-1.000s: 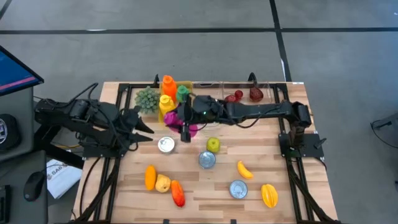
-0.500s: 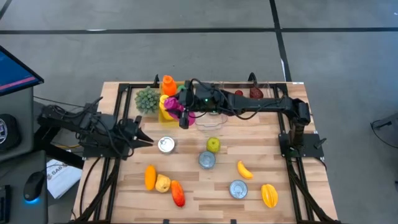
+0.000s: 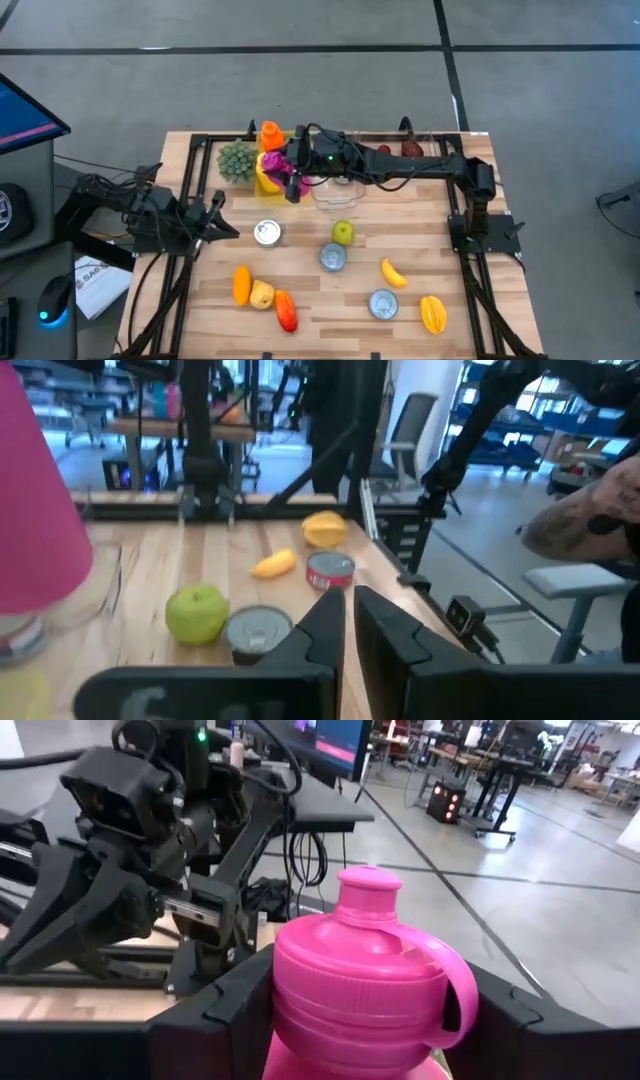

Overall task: Pick & Place Food Item
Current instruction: Put the pink bottle into the yellow bin

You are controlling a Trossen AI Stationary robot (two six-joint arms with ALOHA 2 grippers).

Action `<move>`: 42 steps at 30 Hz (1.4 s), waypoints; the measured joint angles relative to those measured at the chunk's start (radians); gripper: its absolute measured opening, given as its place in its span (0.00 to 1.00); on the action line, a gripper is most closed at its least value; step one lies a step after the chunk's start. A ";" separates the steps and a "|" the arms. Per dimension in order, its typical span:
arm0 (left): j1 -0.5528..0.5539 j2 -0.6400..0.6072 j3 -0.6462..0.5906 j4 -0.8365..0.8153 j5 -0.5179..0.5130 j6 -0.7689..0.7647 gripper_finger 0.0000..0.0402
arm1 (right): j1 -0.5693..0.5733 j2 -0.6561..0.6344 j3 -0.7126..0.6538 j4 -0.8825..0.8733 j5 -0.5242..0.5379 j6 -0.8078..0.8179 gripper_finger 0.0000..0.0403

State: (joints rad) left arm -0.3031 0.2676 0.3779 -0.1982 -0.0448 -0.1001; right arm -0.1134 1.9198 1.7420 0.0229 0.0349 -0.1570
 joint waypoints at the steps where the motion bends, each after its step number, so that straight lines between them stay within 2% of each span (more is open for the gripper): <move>1: 0.000 -0.011 0.000 0.000 0.000 0.006 0.03 | -0.001 0.000 0.000 0.007 0.000 0.000 0.54; 11: 0.000 -0.057 0.000 -0.082 0.000 0.037 0.01 | -0.002 0.000 0.000 0.012 0.000 -0.025 0.54; 21: 0.000 -0.052 0.000 -0.077 -0.063 0.048 0.01 | -0.001 0.000 0.000 0.034 0.000 0.004 0.54; 33: 0.000 -0.052 0.001 -0.076 -0.065 0.035 0.01 | -0.034 0.000 0.000 0.050 0.000 -0.007 0.54; 39: 0.000 -0.052 0.001 -0.106 -0.069 0.033 0.01 | -0.036 -0.001 0.002 0.104 -0.003 0.016 0.55; 42: 0.000 -0.052 0.001 -0.117 -0.069 0.032 0.01 | -0.036 0.038 -0.002 0.155 -0.004 0.018 0.54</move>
State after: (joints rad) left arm -0.3027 0.2157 0.3790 -0.3157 -0.1135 -0.0677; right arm -0.1490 1.9578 1.7399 0.1779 0.0311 -0.1394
